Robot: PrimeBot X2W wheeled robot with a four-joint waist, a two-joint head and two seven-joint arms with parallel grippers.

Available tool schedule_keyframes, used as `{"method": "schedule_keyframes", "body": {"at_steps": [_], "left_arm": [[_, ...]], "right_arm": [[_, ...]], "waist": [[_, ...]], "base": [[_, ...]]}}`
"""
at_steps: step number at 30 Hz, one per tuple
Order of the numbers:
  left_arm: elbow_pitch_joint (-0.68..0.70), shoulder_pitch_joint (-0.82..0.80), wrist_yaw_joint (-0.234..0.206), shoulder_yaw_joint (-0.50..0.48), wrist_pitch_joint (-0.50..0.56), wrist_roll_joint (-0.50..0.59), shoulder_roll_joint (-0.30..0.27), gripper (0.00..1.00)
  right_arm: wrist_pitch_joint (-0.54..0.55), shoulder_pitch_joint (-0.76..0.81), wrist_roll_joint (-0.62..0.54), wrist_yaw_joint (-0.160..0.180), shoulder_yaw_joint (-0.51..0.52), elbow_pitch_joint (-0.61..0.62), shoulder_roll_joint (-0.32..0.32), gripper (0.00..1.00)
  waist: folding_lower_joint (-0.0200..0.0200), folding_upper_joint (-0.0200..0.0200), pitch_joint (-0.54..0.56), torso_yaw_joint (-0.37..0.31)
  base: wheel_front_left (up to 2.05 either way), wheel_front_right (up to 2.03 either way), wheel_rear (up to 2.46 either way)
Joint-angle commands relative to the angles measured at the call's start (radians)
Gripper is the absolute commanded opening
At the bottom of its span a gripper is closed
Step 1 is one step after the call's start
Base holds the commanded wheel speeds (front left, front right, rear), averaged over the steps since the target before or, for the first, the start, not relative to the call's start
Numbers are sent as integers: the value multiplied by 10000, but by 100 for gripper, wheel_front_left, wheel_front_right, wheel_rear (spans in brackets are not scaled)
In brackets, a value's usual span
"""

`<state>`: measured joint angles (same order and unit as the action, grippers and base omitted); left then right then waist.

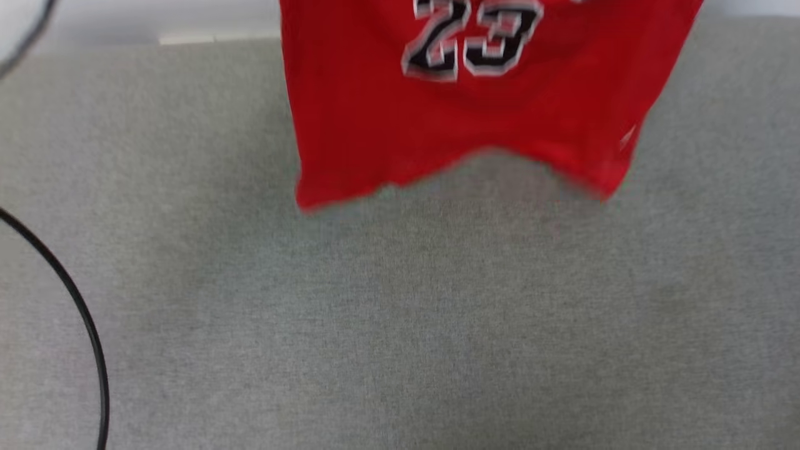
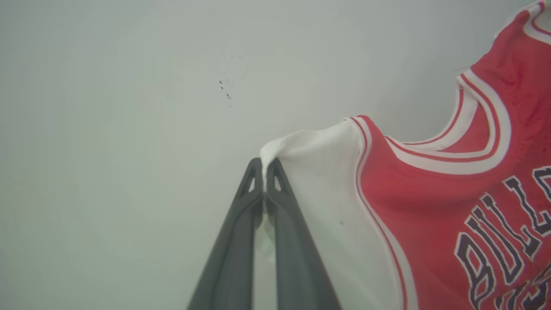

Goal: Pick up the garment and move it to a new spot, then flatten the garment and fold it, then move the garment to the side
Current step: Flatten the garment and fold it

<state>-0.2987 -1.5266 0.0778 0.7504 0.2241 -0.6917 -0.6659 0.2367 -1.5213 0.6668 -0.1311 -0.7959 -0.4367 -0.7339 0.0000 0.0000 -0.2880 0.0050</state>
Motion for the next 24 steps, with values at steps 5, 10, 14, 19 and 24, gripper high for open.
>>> {"method": "schedule_keyframes", "body": {"at_steps": [5, 10, 14, 19, 24], "left_arm": [[-1260, -1647, -13, -290, -699, 508, 493, 0], [-2298, -2926, 104, -481, -1232, 681, 815, 0], [-3010, -3599, 228, -649, -1713, 621, 1027, 0], [-3727, -3561, 341, -518, -2303, 594, 1139, 0], [-4303, -2706, 462, -115, -2818, 422, 1274, 0]], "right_arm": [[-174, -1823, -876, 8, 236, -1115, 774, 0], [-464, -3210, -1454, 8, 330, -2037, 1329, 0], [-834, -3939, -1597, 8, 475, -2750, 1739, 0], [-1343, -3848, -1586, 7, 123, -3400, 2128, 0], [-1863, -2993, -1291, 8, -412, -3859, 2342, 0]], "waist": [[0, 0, -1389, 99], [0, 0, -2188, 175], [0, 0, -2624, 242], [0, 0, -2878, 300], [0, 0, -2743, 308]], "base": [[0, 0, 0], [0, 0, 0], [0, 0, 0], [0, 0, 0], [0, 0, 0]]}}
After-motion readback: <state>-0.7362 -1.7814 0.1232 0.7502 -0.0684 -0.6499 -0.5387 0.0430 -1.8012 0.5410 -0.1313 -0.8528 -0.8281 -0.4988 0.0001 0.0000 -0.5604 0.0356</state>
